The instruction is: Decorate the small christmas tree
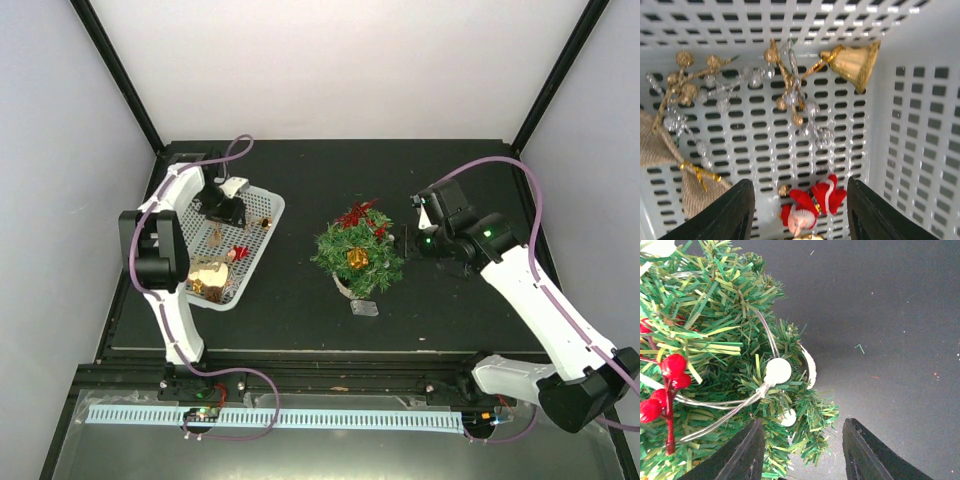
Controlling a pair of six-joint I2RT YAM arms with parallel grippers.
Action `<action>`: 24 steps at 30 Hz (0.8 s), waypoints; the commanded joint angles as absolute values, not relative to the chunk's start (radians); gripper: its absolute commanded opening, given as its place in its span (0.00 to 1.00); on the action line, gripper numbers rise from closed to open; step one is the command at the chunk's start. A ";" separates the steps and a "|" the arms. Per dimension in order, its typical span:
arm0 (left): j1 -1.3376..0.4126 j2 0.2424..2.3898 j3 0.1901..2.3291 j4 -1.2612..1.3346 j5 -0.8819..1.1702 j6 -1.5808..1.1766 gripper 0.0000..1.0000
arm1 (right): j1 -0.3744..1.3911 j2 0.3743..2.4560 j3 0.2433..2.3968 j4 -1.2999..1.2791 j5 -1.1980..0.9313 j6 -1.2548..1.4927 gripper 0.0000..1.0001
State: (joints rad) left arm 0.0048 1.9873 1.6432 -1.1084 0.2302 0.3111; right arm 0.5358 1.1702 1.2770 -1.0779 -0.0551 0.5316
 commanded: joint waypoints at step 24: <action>-0.053 2.173 1.741 -1.036 0.181 0.257 0.41 | 0.522 1.220 1.268 -1.030 -0.080 0.514 0.45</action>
State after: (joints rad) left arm -0.0486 2.1574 1.7561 -1.0512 0.2066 0.2653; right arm 0.5301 1.2129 1.2755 -1.0538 -0.0673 0.5293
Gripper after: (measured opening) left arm 0.425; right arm 0.452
